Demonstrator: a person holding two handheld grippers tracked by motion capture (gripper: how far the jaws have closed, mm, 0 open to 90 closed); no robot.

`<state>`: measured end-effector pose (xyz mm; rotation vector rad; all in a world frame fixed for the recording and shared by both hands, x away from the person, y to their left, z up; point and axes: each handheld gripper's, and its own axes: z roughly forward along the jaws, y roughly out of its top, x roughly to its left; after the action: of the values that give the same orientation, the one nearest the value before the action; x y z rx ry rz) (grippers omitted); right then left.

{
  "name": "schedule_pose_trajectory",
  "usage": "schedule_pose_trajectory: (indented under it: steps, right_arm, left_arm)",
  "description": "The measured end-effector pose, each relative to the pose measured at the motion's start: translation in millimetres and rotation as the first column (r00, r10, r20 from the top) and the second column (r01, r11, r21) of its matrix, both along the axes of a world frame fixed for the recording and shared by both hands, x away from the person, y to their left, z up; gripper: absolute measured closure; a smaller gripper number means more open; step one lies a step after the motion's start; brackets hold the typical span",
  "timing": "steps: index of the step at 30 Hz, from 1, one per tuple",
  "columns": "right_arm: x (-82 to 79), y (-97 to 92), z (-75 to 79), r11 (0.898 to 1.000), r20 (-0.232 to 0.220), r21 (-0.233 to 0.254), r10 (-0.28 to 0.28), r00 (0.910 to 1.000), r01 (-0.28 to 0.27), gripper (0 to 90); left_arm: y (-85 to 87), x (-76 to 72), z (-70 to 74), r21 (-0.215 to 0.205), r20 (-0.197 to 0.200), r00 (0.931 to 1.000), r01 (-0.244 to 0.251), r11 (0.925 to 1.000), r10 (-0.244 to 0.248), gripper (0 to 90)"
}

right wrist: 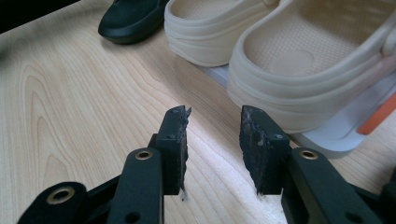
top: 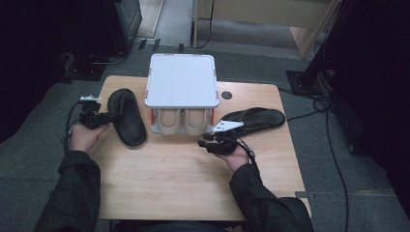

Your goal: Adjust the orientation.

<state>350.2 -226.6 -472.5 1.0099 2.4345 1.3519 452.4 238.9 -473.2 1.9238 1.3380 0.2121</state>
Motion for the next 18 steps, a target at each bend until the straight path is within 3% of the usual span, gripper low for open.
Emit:
schedule_pose_trajectory:
  steps: [8,18]
  right_arm:
    - [-2.8,-2.9,-0.8,1.0,-0.002,-0.005,-0.012,0.9999,0.012,61.8]
    - [-3.1,-2.6,-2.5,1.0,-0.02,-0.011,-0.017,0.9996,0.017,61.4]
  left_arm:
    - [-3.2,17.1,-11.3,-0.008,-0.019,0.9998,-0.011,0.9999,0.011,57.2]
    - [-9.1,24.3,-15.3,-0.017,-0.03,0.9991,-0.03,0.9994,0.029,59.1]
